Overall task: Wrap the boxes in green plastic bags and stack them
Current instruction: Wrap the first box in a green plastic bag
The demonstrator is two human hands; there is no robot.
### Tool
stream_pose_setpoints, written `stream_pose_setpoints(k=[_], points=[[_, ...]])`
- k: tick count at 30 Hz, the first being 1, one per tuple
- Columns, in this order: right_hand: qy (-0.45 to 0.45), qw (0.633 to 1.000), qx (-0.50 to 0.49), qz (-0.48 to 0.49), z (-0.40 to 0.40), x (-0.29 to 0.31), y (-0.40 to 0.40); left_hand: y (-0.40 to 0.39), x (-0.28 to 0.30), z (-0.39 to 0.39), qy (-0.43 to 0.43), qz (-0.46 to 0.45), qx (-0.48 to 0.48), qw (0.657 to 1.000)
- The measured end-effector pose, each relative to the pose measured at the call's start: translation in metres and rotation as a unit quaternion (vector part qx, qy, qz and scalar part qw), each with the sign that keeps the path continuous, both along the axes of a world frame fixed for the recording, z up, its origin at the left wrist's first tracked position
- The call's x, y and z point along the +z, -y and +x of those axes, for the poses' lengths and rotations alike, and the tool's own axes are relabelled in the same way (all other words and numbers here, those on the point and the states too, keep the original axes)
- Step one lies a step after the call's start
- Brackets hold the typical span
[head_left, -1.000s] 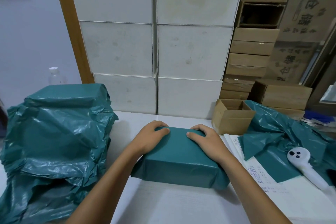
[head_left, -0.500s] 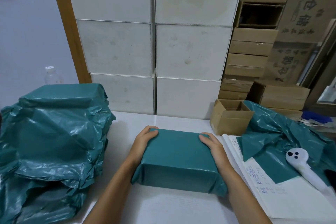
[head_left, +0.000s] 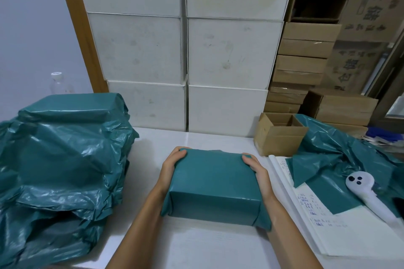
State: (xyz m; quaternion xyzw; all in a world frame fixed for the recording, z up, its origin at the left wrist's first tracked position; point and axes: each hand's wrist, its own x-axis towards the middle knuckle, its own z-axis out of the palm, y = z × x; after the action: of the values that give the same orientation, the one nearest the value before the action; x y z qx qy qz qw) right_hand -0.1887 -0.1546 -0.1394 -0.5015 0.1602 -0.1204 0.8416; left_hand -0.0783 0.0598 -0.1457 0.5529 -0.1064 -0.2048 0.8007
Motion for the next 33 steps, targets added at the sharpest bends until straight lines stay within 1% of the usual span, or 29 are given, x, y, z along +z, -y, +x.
stream_pose_setpoints(k=[8, 15, 24, 33], points=[[0.019, 1.000, 0.014, 0.017, 0.001, -0.005, 0.001, 0.000, -0.006, 0.005, -0.007, -0.007, -0.009, 1.000], [0.017, 1.000, 0.014, 0.018, 0.009, -0.008, 0.007, 0.003, -0.007, 0.010, -0.014, -0.013, -0.012, 1.000], [0.016, 0.999, 0.018, 0.028, 0.044, -0.010, 0.027, 0.018, 0.000, 0.033, -0.016, -0.006, 0.012, 1.000], [0.014, 0.999, 0.011, 0.048, 0.102, -0.002, 0.055, 0.049, 0.006, 0.089, -0.039, -0.025, 0.022, 0.999]])
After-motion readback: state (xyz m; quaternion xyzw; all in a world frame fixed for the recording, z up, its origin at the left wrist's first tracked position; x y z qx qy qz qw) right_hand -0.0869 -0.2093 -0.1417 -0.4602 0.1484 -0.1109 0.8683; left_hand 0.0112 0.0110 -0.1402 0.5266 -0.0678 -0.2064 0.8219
